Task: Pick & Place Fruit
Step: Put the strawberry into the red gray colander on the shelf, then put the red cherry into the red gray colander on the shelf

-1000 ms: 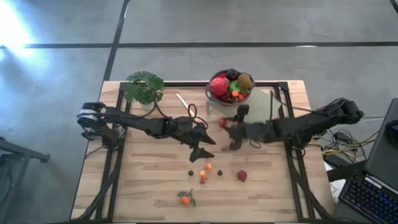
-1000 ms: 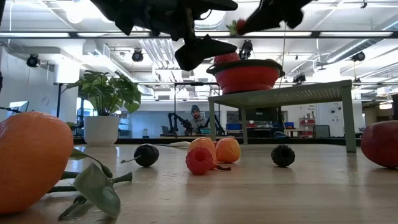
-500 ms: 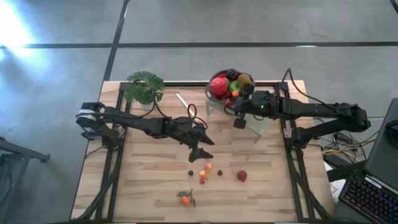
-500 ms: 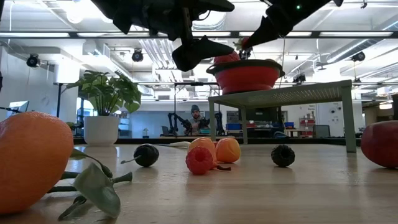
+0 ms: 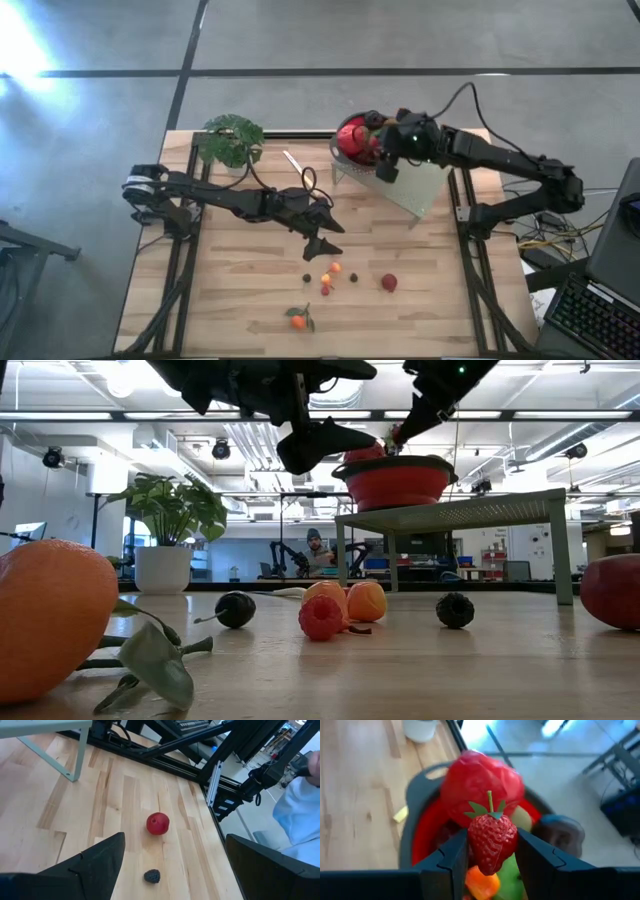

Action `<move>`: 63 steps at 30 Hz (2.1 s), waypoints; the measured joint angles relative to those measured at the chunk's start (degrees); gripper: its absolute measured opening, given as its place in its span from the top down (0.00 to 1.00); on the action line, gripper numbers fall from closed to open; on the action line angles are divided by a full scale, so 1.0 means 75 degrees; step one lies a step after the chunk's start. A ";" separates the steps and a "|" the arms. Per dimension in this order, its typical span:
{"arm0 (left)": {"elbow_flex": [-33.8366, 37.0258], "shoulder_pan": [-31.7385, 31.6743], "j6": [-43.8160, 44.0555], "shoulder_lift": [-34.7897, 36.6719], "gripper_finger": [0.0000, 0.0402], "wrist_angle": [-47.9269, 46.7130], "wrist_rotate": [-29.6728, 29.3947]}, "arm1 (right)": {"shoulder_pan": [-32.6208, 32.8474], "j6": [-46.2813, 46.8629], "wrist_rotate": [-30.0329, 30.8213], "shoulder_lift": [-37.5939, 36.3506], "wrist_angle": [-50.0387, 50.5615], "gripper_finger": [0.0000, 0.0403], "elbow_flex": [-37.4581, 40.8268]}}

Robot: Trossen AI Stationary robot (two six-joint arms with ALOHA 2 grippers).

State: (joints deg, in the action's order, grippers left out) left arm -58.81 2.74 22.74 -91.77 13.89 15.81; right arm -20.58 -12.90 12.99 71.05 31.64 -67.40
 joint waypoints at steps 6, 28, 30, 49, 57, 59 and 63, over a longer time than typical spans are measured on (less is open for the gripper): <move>0.0000 0.0006 -0.0003 0.0000 0.13 -0.0044 -0.0001 | -0.0368 0.0232 -0.0006 0.0436 0.0843 0.66 -0.0583; 0.0000 0.0012 -0.0289 0.0000 0.13 -0.0192 0.0172 | -0.0784 0.0057 0.0000 0.0919 0.1079 0.44 -0.0777; 0.0000 0.0012 -0.0457 0.0000 0.13 -0.0284 0.0172 | -0.0680 0.0008 0.0000 0.0882 0.1266 0.41 -0.0947; -0.0128 -0.1033 -0.1853 0.0016 0.13 -0.1449 -0.0525 | 0.1480 0.1696 0.0006 0.0270 0.4142 0.48 -0.1125; -0.0125 -0.1489 -0.3300 0.0023 0.14 -0.2388 -0.0432 | 0.2072 0.2516 0.0069 0.0270 0.4418 0.56 -0.0931; -0.0125 -0.1472 -0.3623 0.0023 0.14 -0.2607 -0.0304 | 0.2102 0.2743 0.0080 0.0270 0.4418 0.58 -0.0931; -0.0122 -0.1250 -0.3888 0.0023 0.14 -0.3088 -0.0156 | 0.2115 0.2962 0.0085 0.0270 0.4415 0.61 -0.0929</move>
State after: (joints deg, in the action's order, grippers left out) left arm -59.72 -6.63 -6.42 -91.59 -9.27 14.65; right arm -4.71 9.31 13.63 73.08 64.75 -74.37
